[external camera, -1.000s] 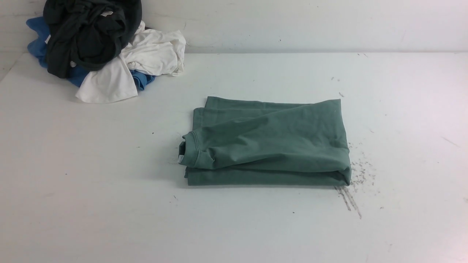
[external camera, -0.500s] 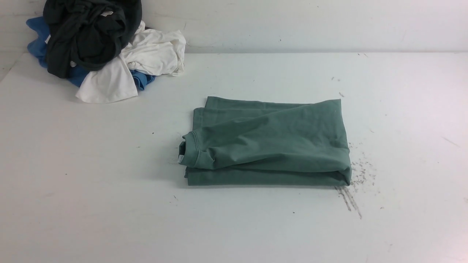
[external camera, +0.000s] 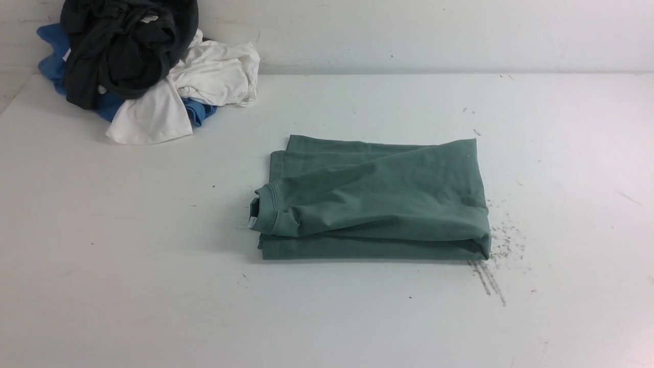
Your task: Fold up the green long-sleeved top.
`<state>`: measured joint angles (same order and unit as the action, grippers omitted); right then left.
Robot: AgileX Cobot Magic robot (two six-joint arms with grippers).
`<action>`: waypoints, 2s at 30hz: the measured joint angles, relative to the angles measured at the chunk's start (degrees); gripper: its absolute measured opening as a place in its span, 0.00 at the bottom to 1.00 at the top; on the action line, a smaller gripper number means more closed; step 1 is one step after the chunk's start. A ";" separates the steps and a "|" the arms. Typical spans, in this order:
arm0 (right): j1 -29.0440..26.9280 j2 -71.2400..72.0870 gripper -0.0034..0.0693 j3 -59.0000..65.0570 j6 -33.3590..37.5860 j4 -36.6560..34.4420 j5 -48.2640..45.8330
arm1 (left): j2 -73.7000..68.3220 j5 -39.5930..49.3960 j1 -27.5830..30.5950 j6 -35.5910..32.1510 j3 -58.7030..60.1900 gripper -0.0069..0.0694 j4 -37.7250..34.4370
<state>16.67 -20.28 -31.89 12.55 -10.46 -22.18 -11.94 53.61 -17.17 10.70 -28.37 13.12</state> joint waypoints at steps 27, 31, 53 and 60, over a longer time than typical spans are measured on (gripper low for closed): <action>-18.01 20.84 0.03 33.27 -14.95 11.47 1.41 | 0.07 0.00 0.00 0.00 0.00 0.08 -0.05; -18.01 20.84 0.03 33.27 -15.00 11.47 1.41 | 0.07 0.00 0.00 0.00 0.00 0.08 -0.05; -18.01 20.84 0.03 33.27 -15.00 11.47 1.41 | 0.12 -0.48 0.00 0.40 1.34 0.08 -0.05; -18.01 20.84 0.03 33.27 -15.00 11.47 1.41 | 4.18 -17.73 3.02 2.25 11.42 0.08 -4.62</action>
<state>-1.34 0.56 1.38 -2.45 1.01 -20.78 -7.76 35.89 -14.15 12.95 -16.95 8.50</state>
